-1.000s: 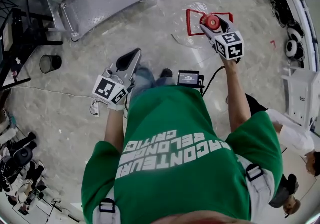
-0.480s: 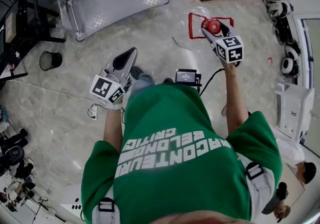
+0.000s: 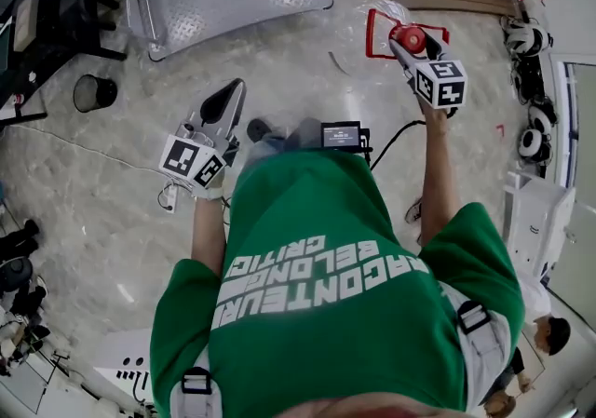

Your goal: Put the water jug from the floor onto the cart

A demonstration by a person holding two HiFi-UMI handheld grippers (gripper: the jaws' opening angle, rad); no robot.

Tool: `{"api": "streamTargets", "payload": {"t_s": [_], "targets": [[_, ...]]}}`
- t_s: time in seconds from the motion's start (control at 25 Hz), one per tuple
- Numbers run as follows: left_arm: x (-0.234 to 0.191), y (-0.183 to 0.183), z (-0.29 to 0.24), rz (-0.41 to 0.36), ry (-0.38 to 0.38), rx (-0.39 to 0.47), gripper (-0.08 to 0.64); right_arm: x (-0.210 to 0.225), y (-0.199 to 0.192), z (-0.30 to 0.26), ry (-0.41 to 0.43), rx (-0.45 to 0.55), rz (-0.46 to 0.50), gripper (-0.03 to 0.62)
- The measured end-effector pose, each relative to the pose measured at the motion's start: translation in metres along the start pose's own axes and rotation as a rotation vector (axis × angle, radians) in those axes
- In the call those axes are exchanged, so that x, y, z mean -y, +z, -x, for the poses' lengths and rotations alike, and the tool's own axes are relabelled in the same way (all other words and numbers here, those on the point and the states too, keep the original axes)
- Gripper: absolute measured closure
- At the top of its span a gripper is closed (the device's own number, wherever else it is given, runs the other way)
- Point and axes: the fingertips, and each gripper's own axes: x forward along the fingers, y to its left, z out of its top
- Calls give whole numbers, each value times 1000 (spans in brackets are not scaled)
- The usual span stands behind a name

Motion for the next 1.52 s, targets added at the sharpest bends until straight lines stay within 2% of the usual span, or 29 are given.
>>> {"api": "streamTargets", "payload": {"t_s": [0.24, 0.56, 0.84, 1.16, 1.52], "targets": [[-13, 1, -6, 7, 7, -13, 546, -3, 23, -32, 32, 7, 12, 293], [-53, 12, -19, 5, 67, -32, 545, -5, 42, -89, 102, -7, 4, 293], [-75, 26, -69, -40, 58, -70, 545, 6, 61, -136, 150, -13, 26, 293], [-96, 34, -124, -77, 29, -71, 545, 29, 81, -181, 194, -21, 70, 293], [-113, 46, -175, -81, 82, -93, 545, 67, 95, -225, 230, -25, 92, 293]]}}
